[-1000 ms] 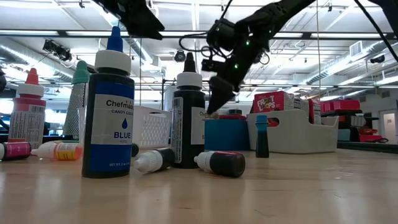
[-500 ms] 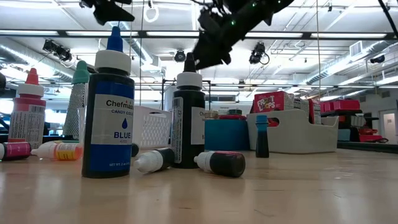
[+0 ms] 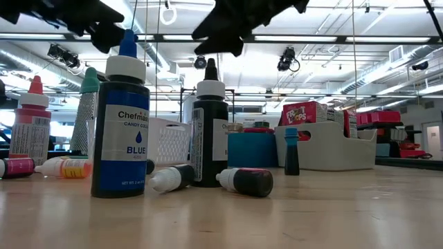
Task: Pick & Place Kitchen Items
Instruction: Put the orange food coloring bottle into the white bin
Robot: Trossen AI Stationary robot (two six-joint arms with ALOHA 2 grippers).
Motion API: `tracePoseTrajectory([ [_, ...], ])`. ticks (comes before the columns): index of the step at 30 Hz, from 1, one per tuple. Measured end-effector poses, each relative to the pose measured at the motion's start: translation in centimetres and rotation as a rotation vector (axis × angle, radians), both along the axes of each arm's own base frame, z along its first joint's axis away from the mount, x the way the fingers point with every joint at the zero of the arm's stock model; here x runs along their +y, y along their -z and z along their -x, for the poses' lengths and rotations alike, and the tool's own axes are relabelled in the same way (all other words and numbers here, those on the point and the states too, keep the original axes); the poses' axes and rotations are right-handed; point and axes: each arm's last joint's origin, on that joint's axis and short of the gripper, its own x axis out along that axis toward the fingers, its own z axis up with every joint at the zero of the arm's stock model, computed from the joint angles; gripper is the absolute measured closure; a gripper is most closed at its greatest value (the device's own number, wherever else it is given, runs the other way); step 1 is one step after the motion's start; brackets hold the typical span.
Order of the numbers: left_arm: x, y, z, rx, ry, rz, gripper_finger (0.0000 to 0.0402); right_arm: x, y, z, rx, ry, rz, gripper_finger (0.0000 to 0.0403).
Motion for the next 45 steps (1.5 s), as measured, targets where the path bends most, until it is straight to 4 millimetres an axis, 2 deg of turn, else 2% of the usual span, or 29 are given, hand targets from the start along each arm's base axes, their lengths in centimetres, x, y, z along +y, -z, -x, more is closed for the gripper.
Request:
tracePoseTrajectory([
  [7, -1.2, 1.1, -0.3, 0.079, 0.211, 0.060, 0.0097, 1.6, 0.2, -0.4, -0.036, -0.071, 0.053, 0.0163],
  [16, -2.6, 3.2, -0.4, 0.288, 0.265, 0.031, 0.0097, 1.5, 1.6, -0.1, 0.002, -0.079, 0.068, 0.0163],
  [25, -4.3, 3.7, -0.2, 0.329, 0.423, -0.046, 0.0097, 1.5, 3.5, 0.5, 0.046, -0.082, 0.068, 0.0163],
  [30, -4.9, 4.0, 0.1, 0.333, 0.420, -0.032, 0.0097, 1.5, 3.6, 0.5, 0.048, -0.081, 0.066, 0.0163],
  [38, -5.1, 8.3, 0.8, 0.382, 0.322, 0.022, 0.0097, 1.5, 3.6, 0.5, 0.043, -0.081, 0.066, 0.0163],
  [45, -5.0, 9.9, 1.1, 0.376, 0.332, -0.010, 0.0097, 1.5, 3.4, 0.3, 0.019, -0.080, 0.066, 0.0163],
])
